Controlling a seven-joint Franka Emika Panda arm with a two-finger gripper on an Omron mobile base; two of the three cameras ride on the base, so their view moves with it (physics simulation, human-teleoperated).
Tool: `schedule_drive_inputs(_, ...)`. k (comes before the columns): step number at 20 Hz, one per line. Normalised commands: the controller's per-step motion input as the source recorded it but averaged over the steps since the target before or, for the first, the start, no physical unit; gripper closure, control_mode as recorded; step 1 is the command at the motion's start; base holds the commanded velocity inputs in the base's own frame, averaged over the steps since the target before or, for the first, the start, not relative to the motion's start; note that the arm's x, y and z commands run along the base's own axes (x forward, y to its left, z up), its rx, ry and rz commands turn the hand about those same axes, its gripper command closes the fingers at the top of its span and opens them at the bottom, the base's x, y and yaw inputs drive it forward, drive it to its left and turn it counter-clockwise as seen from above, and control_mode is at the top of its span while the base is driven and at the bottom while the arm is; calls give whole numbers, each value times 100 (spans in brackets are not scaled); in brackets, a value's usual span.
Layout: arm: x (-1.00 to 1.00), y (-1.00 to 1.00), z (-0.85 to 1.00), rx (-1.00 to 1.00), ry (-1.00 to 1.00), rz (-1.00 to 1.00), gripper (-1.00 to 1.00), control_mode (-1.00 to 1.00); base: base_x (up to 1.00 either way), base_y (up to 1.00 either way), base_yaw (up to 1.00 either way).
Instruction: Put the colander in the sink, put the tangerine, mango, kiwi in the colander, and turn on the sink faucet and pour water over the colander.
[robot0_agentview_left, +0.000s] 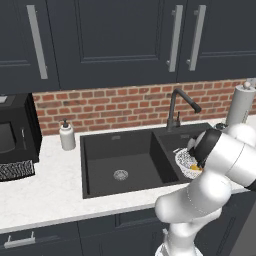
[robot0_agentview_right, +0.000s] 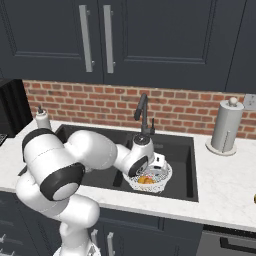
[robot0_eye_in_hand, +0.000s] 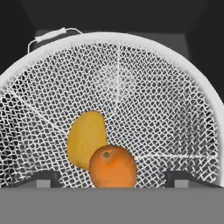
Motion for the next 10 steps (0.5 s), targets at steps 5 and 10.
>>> schedule_drive_inputs(5,0,0,3,1,0,0,-100,-100,0,0,0)
schedule_drive_inputs(10,-35,0,68,1,-6,0,-100,-100,0,0,0)
